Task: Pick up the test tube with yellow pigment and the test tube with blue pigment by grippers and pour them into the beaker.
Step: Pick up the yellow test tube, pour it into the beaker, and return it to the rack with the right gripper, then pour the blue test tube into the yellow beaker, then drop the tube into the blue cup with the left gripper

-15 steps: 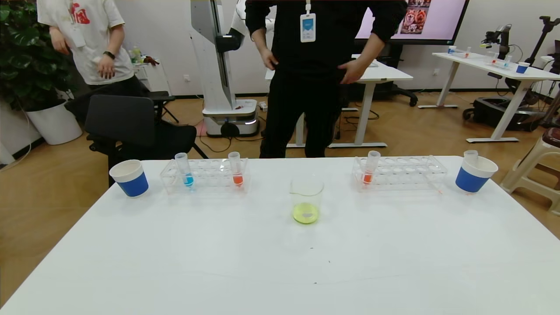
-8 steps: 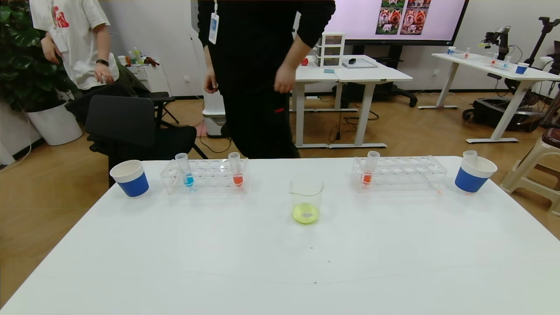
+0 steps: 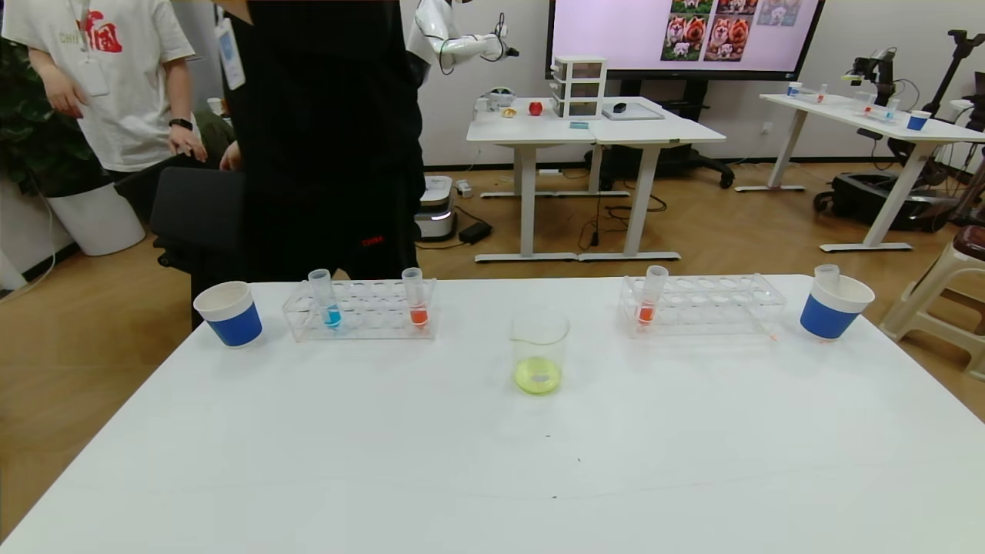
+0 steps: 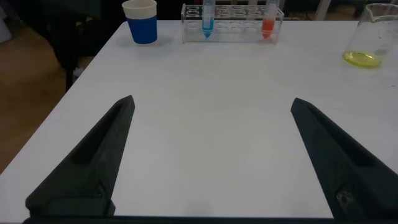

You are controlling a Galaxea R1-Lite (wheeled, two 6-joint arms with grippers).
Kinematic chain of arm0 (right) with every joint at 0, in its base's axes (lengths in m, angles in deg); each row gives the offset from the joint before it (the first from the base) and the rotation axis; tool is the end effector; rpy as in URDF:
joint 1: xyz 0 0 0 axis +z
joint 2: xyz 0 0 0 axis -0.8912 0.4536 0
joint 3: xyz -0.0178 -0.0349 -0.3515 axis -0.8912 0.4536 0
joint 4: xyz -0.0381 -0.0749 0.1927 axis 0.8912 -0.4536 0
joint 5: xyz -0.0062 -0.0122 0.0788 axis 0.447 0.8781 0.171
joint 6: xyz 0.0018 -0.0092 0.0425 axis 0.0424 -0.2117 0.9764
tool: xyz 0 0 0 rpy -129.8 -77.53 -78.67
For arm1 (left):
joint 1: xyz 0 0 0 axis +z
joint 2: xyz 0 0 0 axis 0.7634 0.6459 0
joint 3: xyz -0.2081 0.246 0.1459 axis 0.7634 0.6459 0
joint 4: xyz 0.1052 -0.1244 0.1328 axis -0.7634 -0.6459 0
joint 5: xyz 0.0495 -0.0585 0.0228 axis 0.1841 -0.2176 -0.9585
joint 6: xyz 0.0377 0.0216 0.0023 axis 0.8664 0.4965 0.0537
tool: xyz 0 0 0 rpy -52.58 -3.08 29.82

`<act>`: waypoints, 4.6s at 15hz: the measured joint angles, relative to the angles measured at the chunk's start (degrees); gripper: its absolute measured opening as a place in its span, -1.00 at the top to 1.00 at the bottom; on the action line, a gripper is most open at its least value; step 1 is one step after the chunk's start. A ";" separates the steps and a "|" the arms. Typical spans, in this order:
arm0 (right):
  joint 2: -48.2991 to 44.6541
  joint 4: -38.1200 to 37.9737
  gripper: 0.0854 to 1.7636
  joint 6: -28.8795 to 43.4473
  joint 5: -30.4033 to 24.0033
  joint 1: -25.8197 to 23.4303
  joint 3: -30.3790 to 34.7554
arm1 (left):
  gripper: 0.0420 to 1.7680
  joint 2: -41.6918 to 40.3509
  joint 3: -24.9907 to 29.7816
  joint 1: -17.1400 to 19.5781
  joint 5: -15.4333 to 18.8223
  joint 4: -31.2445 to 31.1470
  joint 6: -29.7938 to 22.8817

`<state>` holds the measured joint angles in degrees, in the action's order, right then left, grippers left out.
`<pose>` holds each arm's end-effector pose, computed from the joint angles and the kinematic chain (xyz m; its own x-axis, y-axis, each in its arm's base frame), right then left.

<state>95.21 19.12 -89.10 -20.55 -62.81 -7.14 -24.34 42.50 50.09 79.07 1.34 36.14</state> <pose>-0.0517 0.0095 0.2243 0.8357 0.2257 0.5006 -0.1833 0.9740 -0.1331 -0.0341 -0.0001 0.0750 1.0000 0.0069 -0.0044 -0.0069 1.0000 -0.0028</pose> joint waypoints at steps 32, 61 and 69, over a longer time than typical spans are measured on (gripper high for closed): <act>-11.59 -26.78 -0.97 0.07 12.56 0.39 16.03 | -0.98 13.58 -15.70 -0.06 1.94 4.38 2.35; -11.59 -26.78 -0.97 0.07 12.56 0.39 16.03 | -0.98 120.76 -27.64 -7.24 -7.95 88.69 -2.36; -11.59 -26.81 -0.97 0.07 12.56 0.39 16.03 | -0.98 130.05 -45.18 -6.63 -10.86 86.30 -2.01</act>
<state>83.62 -7.69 -89.03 -8.00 -62.42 8.89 105.71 -2.68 43.46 68.21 87.63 34.13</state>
